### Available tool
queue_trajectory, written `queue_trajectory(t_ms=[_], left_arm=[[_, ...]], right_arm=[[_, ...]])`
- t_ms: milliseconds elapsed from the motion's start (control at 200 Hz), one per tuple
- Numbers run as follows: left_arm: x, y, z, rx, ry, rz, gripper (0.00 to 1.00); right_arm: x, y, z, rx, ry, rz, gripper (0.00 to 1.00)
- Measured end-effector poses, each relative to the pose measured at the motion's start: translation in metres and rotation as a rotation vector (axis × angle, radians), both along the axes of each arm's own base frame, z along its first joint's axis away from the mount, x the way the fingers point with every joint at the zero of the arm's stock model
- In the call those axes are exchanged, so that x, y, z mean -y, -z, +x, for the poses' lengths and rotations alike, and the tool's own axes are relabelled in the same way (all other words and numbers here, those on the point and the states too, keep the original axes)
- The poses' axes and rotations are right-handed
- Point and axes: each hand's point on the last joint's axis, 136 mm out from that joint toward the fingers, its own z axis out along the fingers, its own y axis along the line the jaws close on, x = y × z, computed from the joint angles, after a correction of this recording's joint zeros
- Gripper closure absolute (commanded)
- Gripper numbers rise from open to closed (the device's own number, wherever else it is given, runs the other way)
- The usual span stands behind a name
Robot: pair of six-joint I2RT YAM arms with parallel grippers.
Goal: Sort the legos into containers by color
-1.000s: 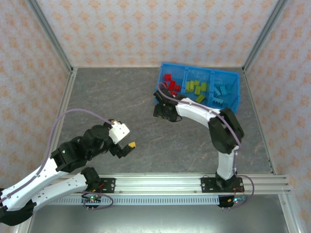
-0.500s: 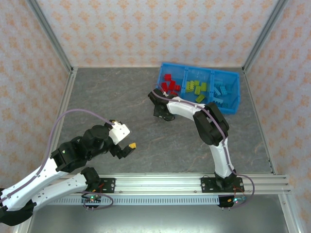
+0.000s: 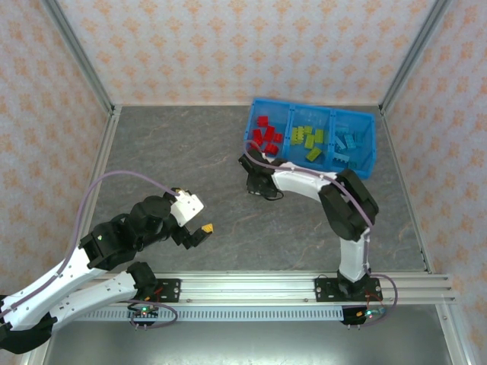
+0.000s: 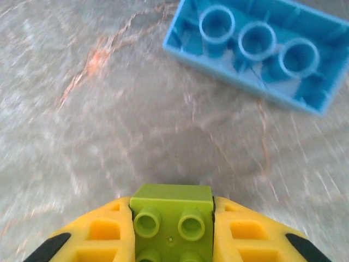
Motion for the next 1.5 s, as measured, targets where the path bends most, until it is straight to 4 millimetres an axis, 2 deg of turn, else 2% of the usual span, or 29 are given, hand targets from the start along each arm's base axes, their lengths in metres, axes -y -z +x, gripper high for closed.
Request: queue_trajectory(t_ms=[130,275,365,475,581,691,786,856,926,1001,1146,1251,1386,1461,1501], left_arm=[[0.000,0.000,0.000,0.000,0.000,0.000,0.00],[0.000,0.000,0.000,0.000,0.000,0.000,0.00],[0.000,0.000,0.000,0.000,0.000,0.000,0.00],[0.000,0.000,0.000,0.000,0.000,0.000,0.00],[0.000,0.000,0.000,0.001,0.000,0.001,0.00],[0.000,0.000,0.000,0.000,-0.001,0.001,0.00],[0.000,0.000,0.000,0.000,-0.001,0.003,0.00],[0.000,0.002,0.001,-0.003,-0.004,0.008,0.00],[0.000,0.002,0.002,-0.002,-0.007,0.011,0.00],[-0.001,0.002,0.002,-0.002,-0.010,0.015,0.00],[-0.001,0.004,0.003,0.000,-0.012,0.026,0.00],[-0.001,0.006,0.004,-0.005,-0.012,0.033,0.00],[0.000,0.006,0.004,-0.008,-0.011,0.036,0.00],[-0.001,0.006,0.004,-0.008,-0.012,0.036,0.00],[-0.001,0.006,0.004,-0.008,-0.012,0.036,0.00]], right_arm=[[0.013,-0.044,-0.013,0.079,-0.001,0.055,0.77],[0.038,-0.115,-0.007,0.274,0.024,0.099,0.75],[0.070,-0.149,0.014,0.368,0.081,0.102,0.75],[0.122,-0.171,0.065,0.422,0.199,0.052,0.77],[0.158,-0.173,0.124,0.420,0.273,0.000,0.76],[0.177,-0.153,0.179,0.382,0.300,-0.029,0.75],[0.185,-0.127,0.211,0.331,0.305,-0.047,0.71],[0.186,-0.107,0.222,0.286,0.303,-0.057,0.65],[0.186,-0.089,0.221,0.235,0.296,-0.067,0.59],[0.184,-0.080,0.212,0.188,0.285,-0.070,0.53],[0.184,-0.085,0.197,0.169,0.274,-0.063,0.52],[0.186,-0.107,0.173,0.178,0.267,-0.046,0.52],[0.183,-0.156,0.128,0.256,0.241,0.020,0.50],[0.172,-0.181,0.097,0.322,0.195,0.054,0.48],[0.158,-0.190,0.081,0.353,0.146,0.065,0.47]])
